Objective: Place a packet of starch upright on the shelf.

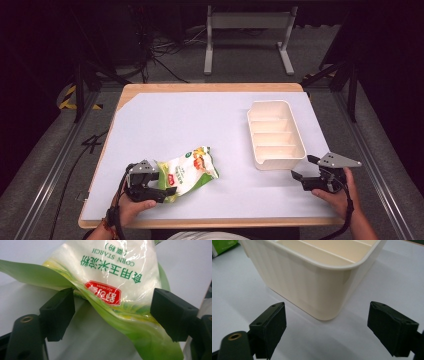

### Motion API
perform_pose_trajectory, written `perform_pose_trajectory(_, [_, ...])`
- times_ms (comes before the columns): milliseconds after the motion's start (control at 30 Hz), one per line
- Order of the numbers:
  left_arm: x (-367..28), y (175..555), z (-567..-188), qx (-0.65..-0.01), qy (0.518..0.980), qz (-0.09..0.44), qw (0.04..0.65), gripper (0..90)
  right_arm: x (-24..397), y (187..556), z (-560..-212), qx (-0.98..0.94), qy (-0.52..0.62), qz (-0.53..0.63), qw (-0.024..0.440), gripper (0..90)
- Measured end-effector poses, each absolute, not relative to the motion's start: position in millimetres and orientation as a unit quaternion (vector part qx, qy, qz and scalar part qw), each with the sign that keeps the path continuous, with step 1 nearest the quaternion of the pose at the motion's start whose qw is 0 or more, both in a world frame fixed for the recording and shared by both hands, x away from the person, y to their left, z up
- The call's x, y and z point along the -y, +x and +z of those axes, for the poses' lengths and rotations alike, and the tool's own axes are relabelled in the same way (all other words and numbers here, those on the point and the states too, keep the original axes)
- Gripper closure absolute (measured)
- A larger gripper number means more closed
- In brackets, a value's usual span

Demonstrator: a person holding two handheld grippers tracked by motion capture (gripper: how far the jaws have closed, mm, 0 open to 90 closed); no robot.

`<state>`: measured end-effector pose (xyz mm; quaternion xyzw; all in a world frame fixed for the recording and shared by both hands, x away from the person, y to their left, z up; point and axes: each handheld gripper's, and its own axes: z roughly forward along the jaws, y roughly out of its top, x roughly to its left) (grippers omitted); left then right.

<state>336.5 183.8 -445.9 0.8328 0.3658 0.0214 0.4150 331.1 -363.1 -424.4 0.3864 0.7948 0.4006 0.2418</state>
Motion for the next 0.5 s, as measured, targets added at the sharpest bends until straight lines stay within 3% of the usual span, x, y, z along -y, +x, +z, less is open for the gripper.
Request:
perform_pose_trajectory(267, [-184,353,-448,-0.369,0.839,0.013,0.400,30.0,358,328,-421,-0.797,0.381,0.396,0.251,15.1])
perform_pose_trajectory(400, [-186,361,-448,-0.372,0.833,0.008,0.409,54.3,357,328,-421,-0.792,0.385,0.398,0.258,16.6])
perform_pose_trajectory(500, [-184,360,-449,-0.363,0.836,0.008,0.411,63.4,359,328,-420,-0.787,0.388,0.403,0.259,16.7])
